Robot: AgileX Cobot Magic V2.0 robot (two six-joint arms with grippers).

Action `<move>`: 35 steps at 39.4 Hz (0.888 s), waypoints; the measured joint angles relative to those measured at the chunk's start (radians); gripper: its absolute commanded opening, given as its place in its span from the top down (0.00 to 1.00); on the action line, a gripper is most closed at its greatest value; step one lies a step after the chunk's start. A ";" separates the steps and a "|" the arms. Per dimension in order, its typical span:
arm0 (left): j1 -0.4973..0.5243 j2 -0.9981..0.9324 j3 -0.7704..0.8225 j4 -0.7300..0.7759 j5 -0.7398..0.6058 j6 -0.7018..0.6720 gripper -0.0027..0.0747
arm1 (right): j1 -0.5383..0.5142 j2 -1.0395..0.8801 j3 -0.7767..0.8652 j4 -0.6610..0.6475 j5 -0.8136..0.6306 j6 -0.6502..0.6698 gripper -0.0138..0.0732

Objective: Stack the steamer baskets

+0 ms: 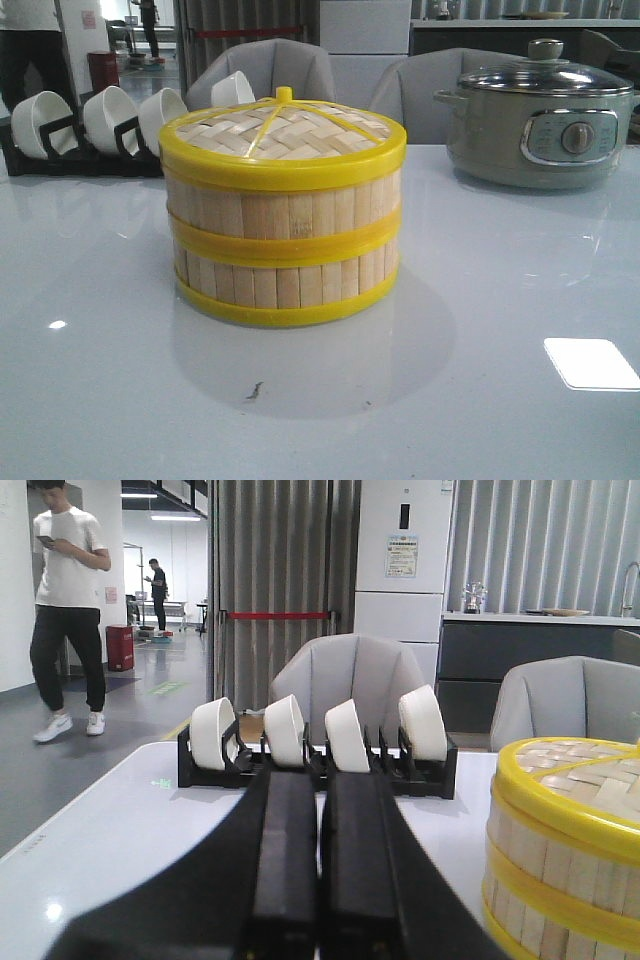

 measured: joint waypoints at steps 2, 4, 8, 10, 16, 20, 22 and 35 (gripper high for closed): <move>0.000 0.000 0.000 0.000 0.012 0.000 0.85 | 0.000 0.000 0.000 0.000 0.000 0.000 0.78; 0.000 0.000 0.000 0.000 0.020 0.001 0.85 | 0.000 0.000 0.000 0.000 0.000 0.000 0.78; 0.000 0.000 0.000 0.003 0.043 0.002 0.85 | 0.000 0.000 0.000 0.000 0.000 0.000 0.78; 0.000 0.000 0.000 0.007 0.058 0.002 0.85 | 0.000 0.000 0.000 0.000 0.000 0.000 0.78; 0.000 0.000 0.000 0.011 0.089 0.002 0.85 | 0.000 0.000 0.000 0.000 0.000 0.000 0.78; 0.000 0.000 0.000 0.015 0.095 0.003 0.85 | 0.000 0.000 0.000 0.000 0.000 0.000 0.78; 0.000 0.000 0.000 0.017 0.098 0.005 0.85 | 0.000 0.000 0.000 0.000 0.000 0.000 0.78; 0.000 0.000 0.000 0.038 0.118 0.005 0.85 | 0.000 0.000 0.000 0.000 0.000 0.000 0.78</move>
